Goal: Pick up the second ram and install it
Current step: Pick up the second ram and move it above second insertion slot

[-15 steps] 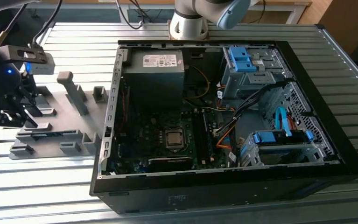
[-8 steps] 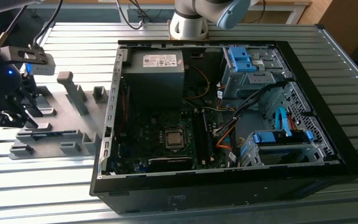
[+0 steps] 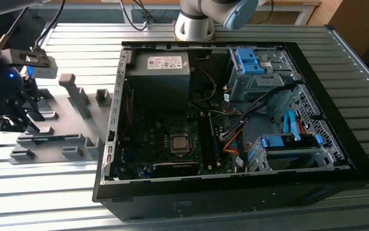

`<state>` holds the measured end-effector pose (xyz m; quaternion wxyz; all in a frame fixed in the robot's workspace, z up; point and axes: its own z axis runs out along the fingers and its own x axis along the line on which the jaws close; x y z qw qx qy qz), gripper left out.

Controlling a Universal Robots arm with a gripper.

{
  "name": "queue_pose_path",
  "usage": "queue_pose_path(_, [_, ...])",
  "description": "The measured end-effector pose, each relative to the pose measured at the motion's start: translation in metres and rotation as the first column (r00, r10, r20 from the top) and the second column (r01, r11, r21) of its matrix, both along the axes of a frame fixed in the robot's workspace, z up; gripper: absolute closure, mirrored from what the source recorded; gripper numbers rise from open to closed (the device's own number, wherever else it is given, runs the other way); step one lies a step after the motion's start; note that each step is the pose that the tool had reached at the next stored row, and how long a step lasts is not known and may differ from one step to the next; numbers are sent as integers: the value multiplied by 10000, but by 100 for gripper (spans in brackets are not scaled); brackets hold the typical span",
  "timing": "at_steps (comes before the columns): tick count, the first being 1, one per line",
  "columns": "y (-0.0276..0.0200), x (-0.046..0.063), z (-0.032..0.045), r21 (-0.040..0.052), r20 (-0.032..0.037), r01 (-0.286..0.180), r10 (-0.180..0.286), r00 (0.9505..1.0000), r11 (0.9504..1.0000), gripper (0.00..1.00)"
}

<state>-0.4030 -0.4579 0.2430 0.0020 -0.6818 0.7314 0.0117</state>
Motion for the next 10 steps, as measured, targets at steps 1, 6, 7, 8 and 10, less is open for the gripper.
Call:
queue_pose_path(1, [0,0,-3,1,1,0,0,10000,10000,63])
queue_pose_path(6, [0,0,-17,0,0,0,0,10000,10000,63])
queue_pose_path(7, [0,0,-20,0,1,0,0,10000,10000,63])
queue_pose_path(8, [0,0,-23,1,1,0,0,10000,10000,63])
queue_pose_path(10, [0,0,-29,1,1,0,0,10000,10000,63])
